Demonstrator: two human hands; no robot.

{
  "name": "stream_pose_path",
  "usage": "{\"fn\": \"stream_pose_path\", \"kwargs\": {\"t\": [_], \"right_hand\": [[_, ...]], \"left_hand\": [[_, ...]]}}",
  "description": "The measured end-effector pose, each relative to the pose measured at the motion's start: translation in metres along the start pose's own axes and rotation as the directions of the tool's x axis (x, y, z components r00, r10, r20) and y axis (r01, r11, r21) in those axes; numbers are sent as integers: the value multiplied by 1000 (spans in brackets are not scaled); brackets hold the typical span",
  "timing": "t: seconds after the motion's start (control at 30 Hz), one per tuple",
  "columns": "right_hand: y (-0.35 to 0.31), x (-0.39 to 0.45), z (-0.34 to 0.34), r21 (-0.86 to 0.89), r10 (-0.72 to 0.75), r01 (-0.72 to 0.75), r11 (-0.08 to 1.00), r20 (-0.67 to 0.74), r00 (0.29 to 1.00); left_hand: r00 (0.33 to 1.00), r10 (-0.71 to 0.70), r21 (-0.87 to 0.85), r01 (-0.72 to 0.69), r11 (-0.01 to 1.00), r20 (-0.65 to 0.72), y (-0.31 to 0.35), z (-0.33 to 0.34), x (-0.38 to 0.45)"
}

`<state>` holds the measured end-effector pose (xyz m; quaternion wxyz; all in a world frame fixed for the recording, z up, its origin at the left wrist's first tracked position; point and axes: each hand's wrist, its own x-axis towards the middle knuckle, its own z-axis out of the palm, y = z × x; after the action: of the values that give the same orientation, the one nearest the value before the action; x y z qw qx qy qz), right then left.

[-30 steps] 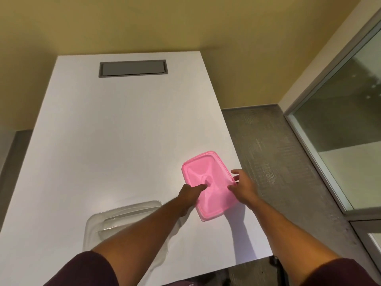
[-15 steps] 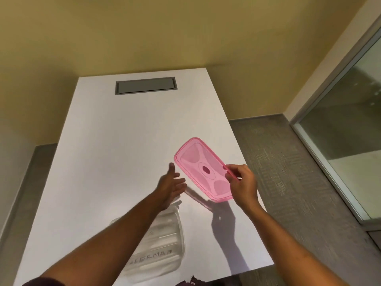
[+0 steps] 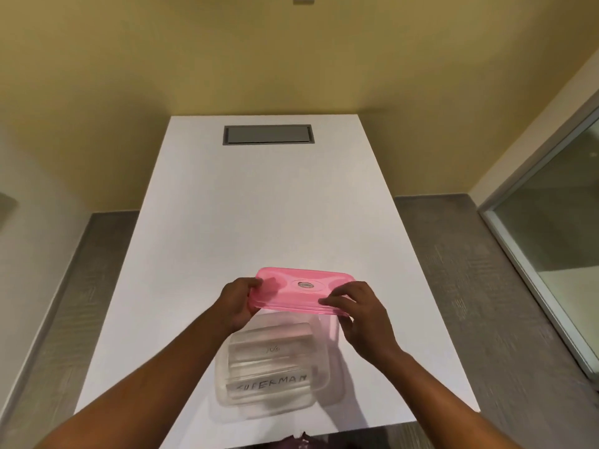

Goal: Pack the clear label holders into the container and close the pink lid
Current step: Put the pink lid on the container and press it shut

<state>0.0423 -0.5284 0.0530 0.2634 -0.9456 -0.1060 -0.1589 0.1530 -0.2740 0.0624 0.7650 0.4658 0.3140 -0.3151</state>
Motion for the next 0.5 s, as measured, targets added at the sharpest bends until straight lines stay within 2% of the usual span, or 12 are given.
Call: {"fn": "stream_pose_path", "kwargs": {"t": [0.2, 0.27, 0.33, 0.4, 0.5], "right_hand": [[-6, -3, 5, 16, 44, -47, 999, 112, 993], [-11, -2, 8, 90, 128, -136, 987, 98, 987], [-15, 2, 14, 195, 291, -297, 935, 58, 955], [-20, 8, 22, 283, 500, -491, 824, 46, 865], [-28, 14, 34, 316, 712, -734, 601, 207, 671]], "left_hand": [[996, 84, -135, -80, 988, 19, 1, -33, -15], [994, 110, -119, -106, 987, 26, 2, -49, -18], [992, 124, -105, -120, 987, 32, 0, -65, -21], [991, 132, -98, -128, 987, 28, -6, -78, -24], [992, 124, -90, -122, 988, 16, -16, -92, -28]]}}
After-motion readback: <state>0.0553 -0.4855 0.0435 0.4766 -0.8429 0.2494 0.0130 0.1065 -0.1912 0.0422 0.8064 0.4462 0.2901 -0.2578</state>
